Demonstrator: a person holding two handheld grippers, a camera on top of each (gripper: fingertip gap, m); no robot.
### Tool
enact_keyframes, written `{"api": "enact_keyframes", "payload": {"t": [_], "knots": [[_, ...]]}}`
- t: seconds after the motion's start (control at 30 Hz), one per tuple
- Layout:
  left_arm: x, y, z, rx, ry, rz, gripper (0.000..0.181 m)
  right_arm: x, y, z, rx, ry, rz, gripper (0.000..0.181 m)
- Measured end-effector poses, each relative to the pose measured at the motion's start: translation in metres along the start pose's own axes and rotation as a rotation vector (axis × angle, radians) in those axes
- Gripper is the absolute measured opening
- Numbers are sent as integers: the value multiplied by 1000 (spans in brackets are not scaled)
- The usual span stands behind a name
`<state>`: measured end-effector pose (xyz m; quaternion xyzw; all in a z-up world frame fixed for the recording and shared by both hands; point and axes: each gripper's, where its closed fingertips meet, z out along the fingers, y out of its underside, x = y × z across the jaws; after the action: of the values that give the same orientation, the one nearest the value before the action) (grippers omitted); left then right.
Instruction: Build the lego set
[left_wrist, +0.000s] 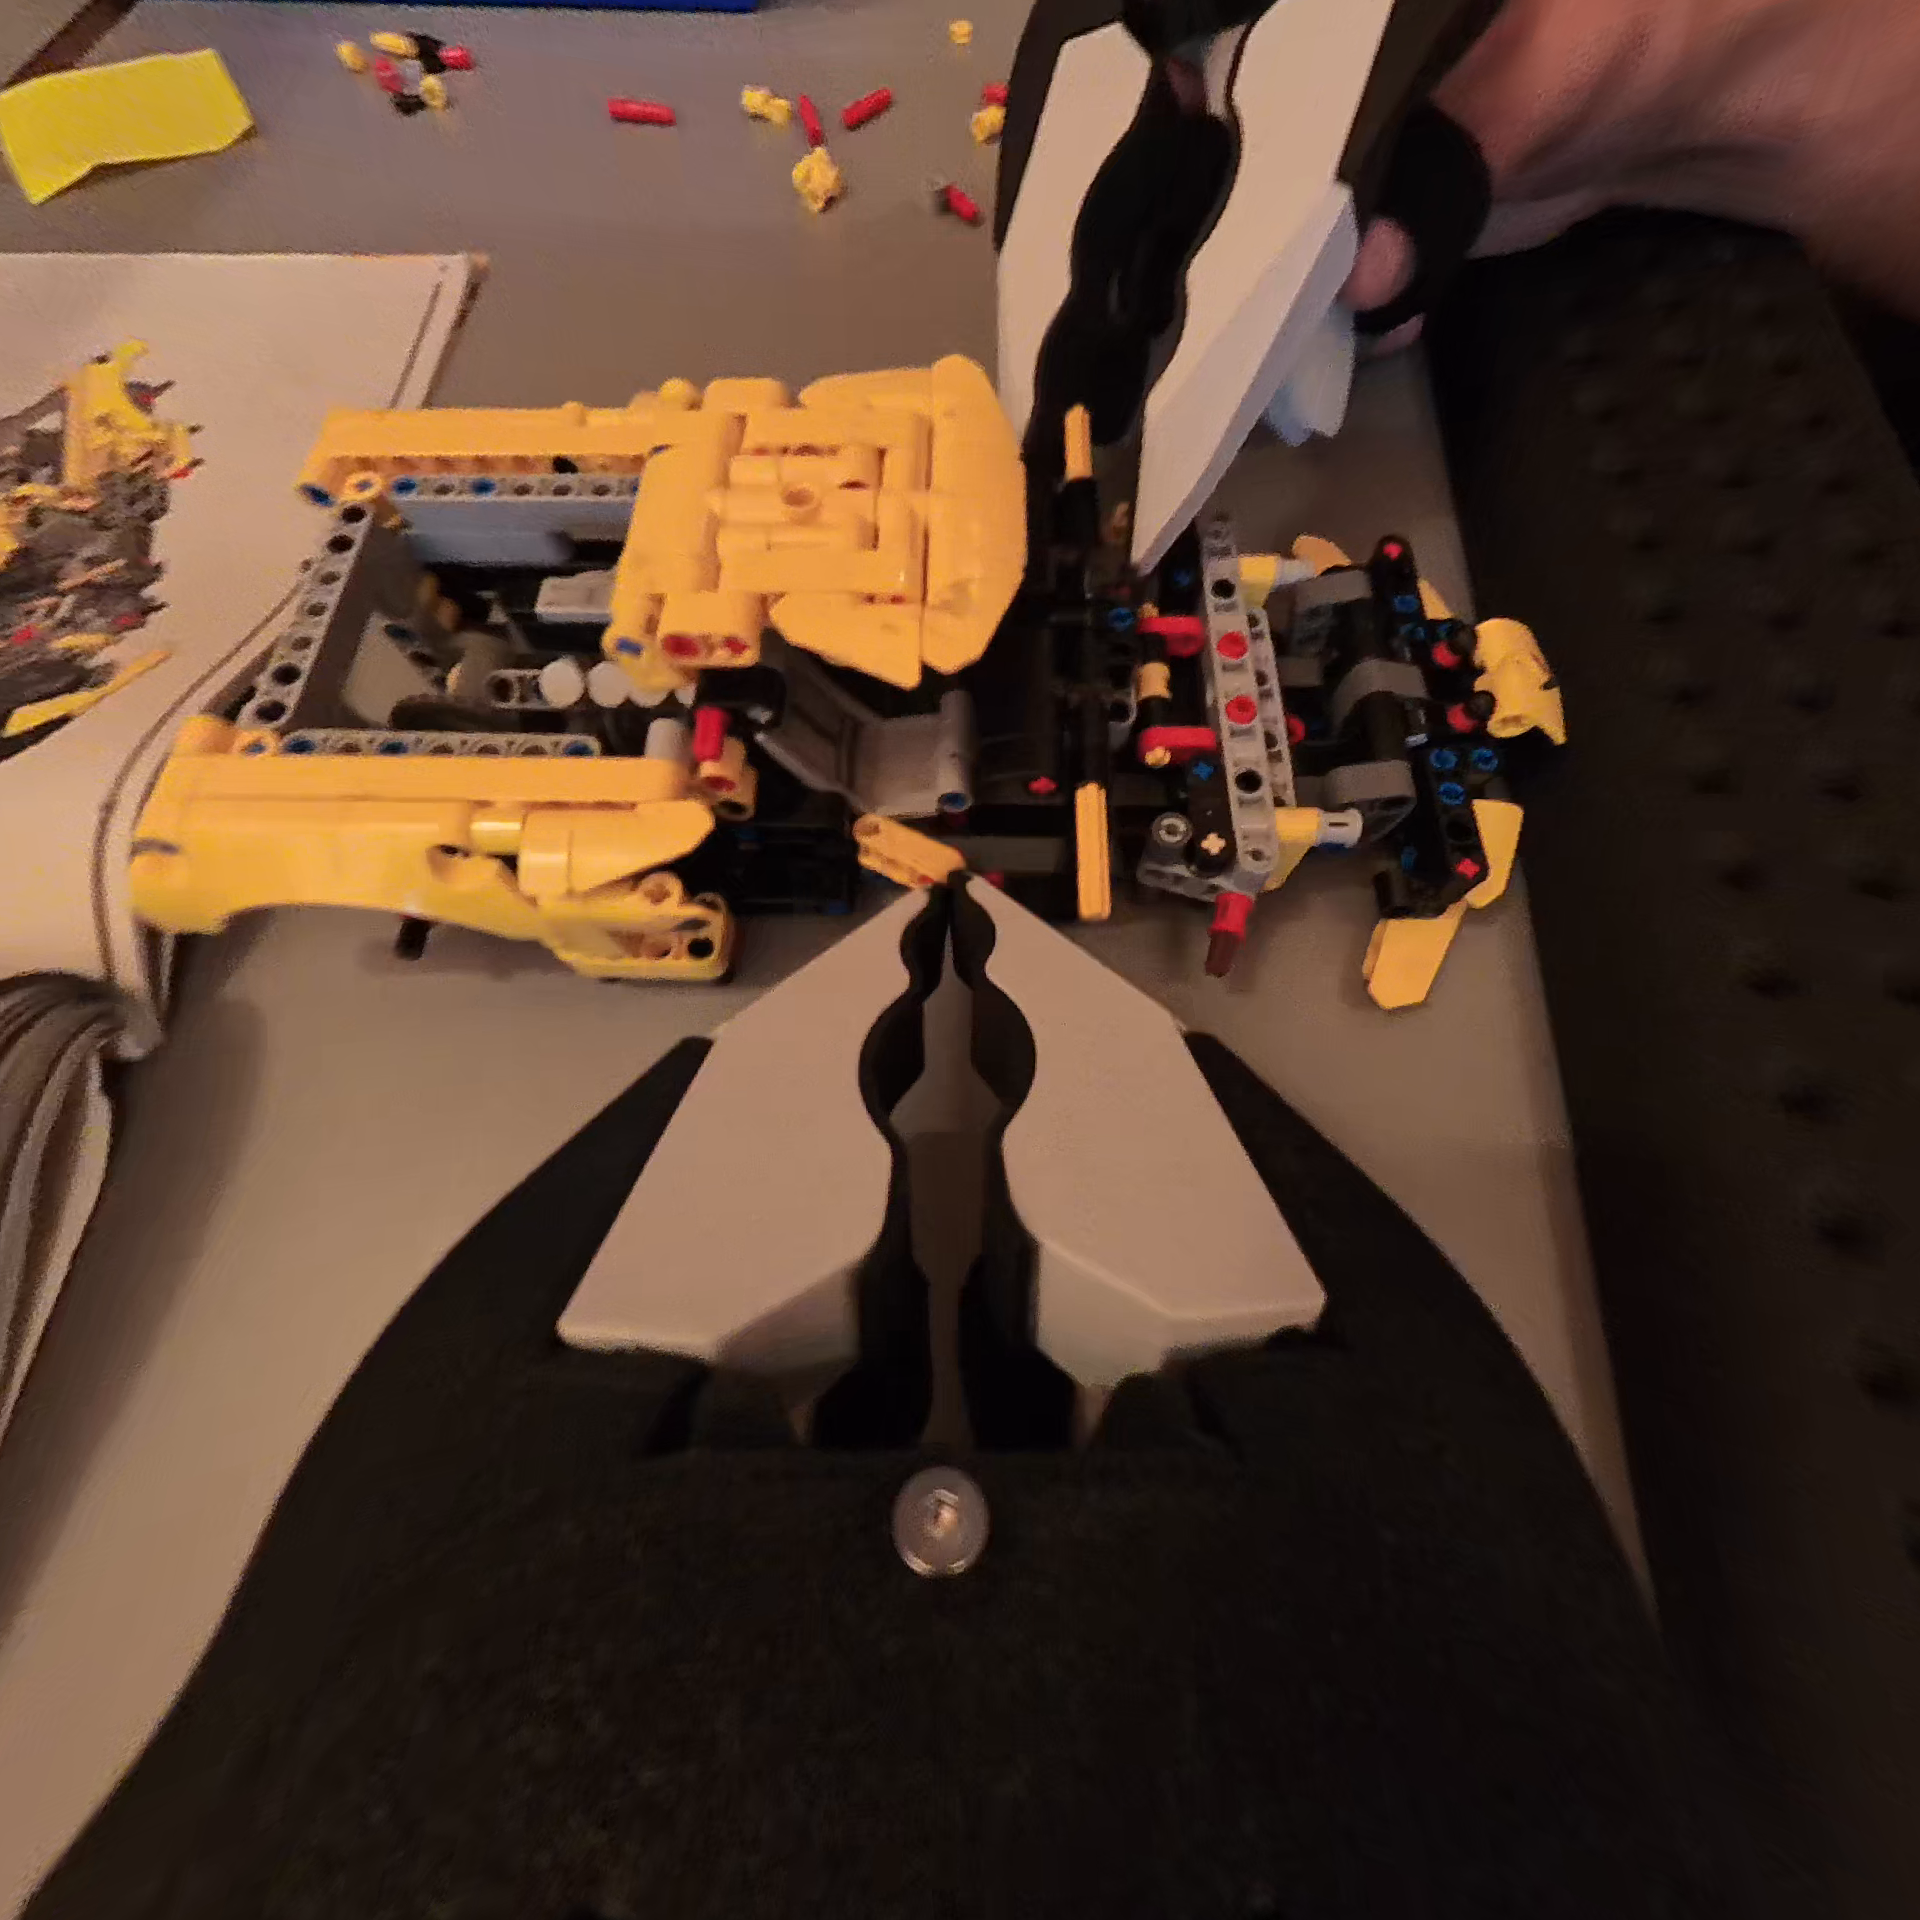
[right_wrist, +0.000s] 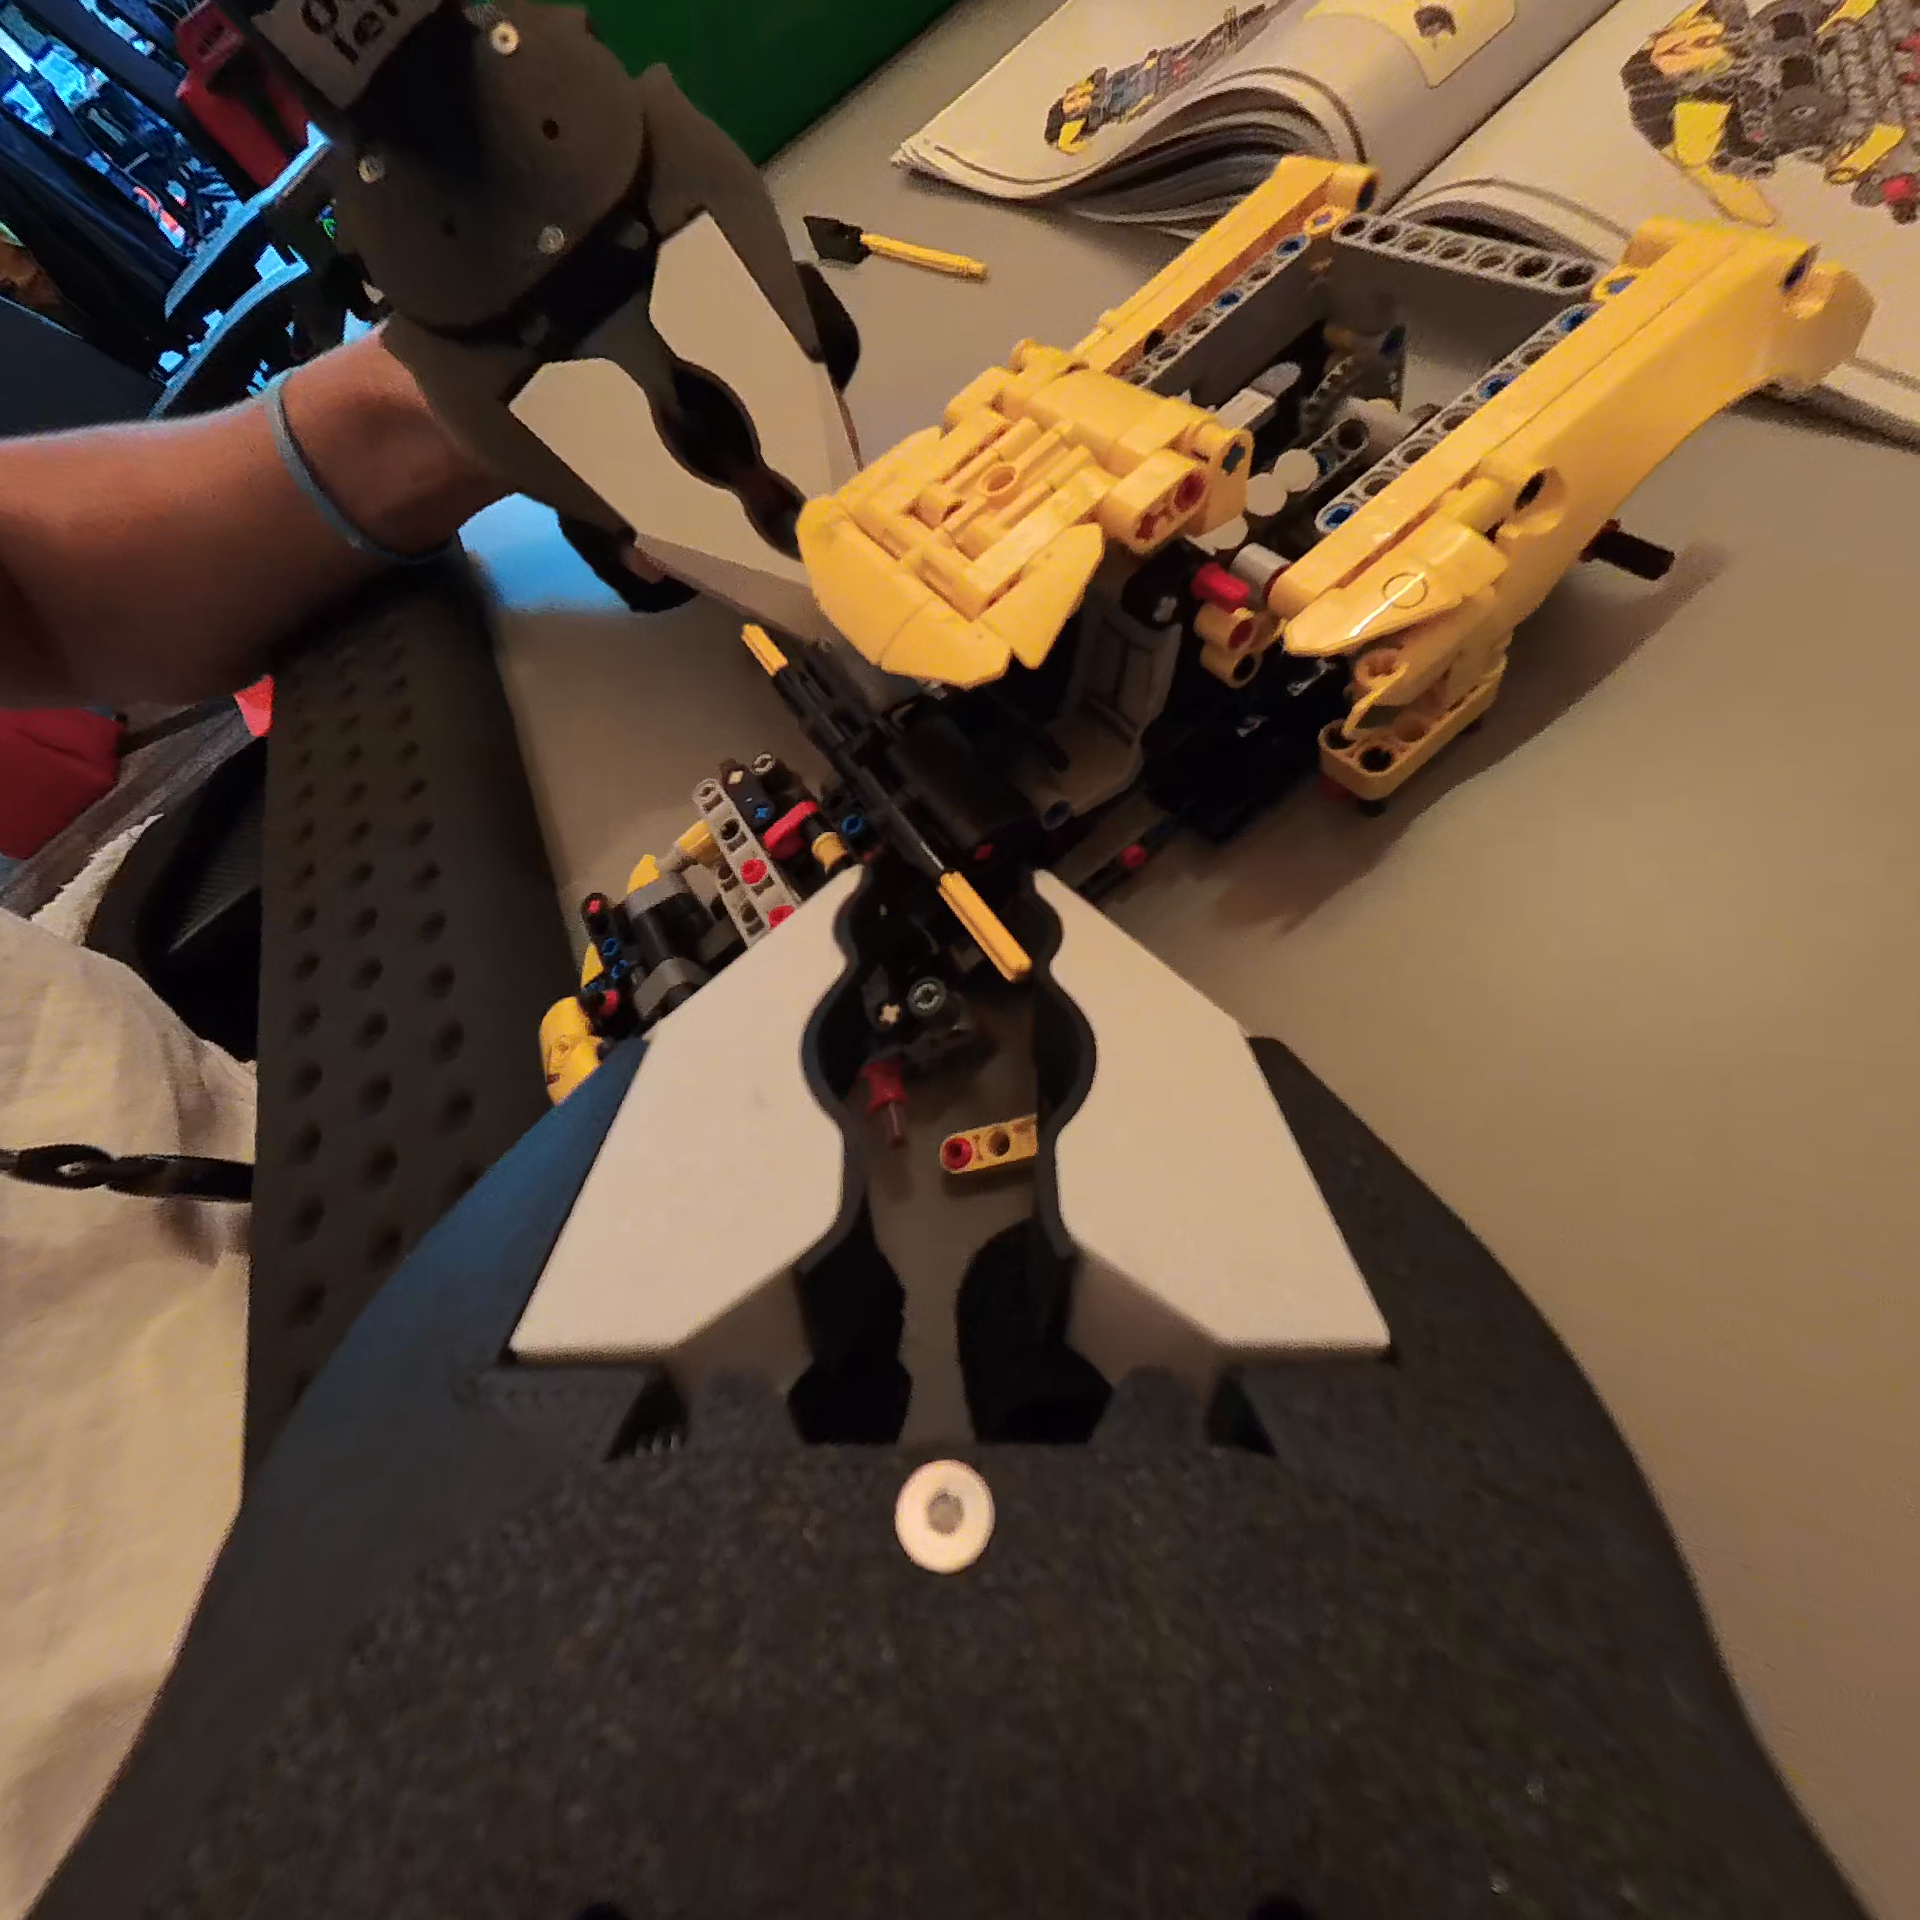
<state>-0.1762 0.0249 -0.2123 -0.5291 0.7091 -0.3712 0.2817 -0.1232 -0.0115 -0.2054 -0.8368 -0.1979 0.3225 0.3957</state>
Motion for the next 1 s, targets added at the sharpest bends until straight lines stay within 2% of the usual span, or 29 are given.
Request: {"api": "enact_keyframes", "payload": {"t": [0.13,0.23,0.37,0.47,0.57,0.63,0.77,0.9,0.97,1.0], "knots": [[-8,-3,-10,32,-49,-40,0,-1,0,0,3,-9,11,26],[-35,13,-17,-82,-190,-67,3,-1,0,0,2,-1,3,27],[-13,11,-17,-54,-61,-95,24,0,0,-1,5,3,5,27],[-9,21,-7,-134,-48,-107,30,-1,1,0,-4,-4,12,27],[-11,23,-2,-163,-73,-106,25,-1,1,-1,1,-1,6,27],[-15,24,-2,-174,-110,-72,7,-1,0,-1,6,1,8,27],[-15,20,-9,-174,-163,109,7,1,-6,-6,55,-2,17,30],[-6,-11,-37,-153,-229,451,7,-2,-37,-30,220,39,-16,29],[9,-31,-47,-167,-206,644,6,-25,-56,-36,237,-62,-19,29],[18,-40,-49,-182,-184,745,7,-43,-65,-35,221,-168,-1,30]]}}
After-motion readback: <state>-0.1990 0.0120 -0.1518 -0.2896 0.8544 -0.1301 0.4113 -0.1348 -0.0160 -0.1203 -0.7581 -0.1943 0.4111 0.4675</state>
